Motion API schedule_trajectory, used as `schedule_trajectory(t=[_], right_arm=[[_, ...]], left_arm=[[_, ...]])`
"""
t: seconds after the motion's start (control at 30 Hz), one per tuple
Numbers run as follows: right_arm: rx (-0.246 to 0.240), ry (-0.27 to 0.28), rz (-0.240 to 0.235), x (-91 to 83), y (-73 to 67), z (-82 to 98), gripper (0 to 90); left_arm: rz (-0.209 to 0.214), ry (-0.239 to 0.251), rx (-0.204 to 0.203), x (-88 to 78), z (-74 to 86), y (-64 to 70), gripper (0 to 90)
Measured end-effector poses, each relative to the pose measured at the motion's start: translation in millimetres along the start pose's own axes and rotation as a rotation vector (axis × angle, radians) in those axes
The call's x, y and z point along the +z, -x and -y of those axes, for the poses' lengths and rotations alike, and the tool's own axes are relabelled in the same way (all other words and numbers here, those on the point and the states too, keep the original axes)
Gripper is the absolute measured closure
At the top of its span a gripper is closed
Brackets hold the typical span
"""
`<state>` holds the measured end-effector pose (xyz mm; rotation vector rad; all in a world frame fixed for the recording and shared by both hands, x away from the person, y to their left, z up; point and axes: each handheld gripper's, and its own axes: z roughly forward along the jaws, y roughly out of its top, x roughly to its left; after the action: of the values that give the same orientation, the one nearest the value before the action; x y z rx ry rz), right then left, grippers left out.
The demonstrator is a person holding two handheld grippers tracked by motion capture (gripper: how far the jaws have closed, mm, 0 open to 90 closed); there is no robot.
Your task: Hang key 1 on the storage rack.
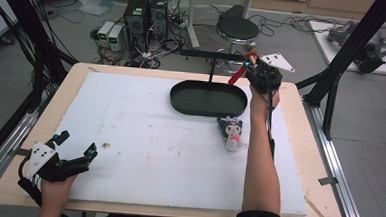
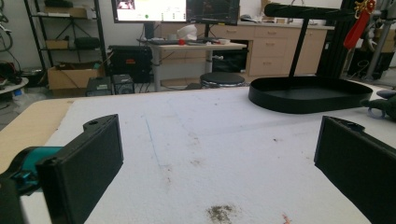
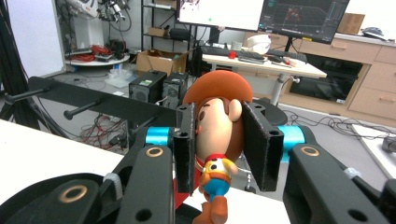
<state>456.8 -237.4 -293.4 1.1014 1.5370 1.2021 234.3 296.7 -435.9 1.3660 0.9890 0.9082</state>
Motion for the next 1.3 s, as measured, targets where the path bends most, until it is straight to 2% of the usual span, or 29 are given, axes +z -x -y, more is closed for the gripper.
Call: schedule_trajectory(t=[0.2,0.47,0.7,0.83,0.93,1.13,1.3], right_arm=[[0.011,-0.013,0.007,4.5,3.2,3.5,67.0],[0.027,0.003,0.007,7.1,10.2,5.7,67.1],[0.039,-0.005,0.021,8.0,14.5,7.8,66.1],[0.05,0.014,0.042,5.9,16.1,6.7,57.7],[0.04,-0.005,0.055,6.0,17.0,7.5,51.9],[0.064,-0.003,0.061,5.2,17.6,7.7,40.2],[0.095,0.007,0.054,2.7,18.0,6.6,19.7]], left_arm=[[0.0,-0.001,-0.001,-0.5,0.0,-0.3,1.7],[0.005,-0.002,-0.005,-0.3,-0.3,1.6,1.7],[0.001,0.0,-0.007,-0.5,-0.3,0.6,1.7],[0.001,0.0,-0.008,-0.6,-0.4,0.8,1.7],[0.002,0.002,-0.009,-0.6,-0.4,1.0,1.7],[0.001,0.003,-0.009,-1.0,-0.6,1.0,1.7],[0.002,0.002,-0.01,-0.9,-0.5,0.6,1.7]])
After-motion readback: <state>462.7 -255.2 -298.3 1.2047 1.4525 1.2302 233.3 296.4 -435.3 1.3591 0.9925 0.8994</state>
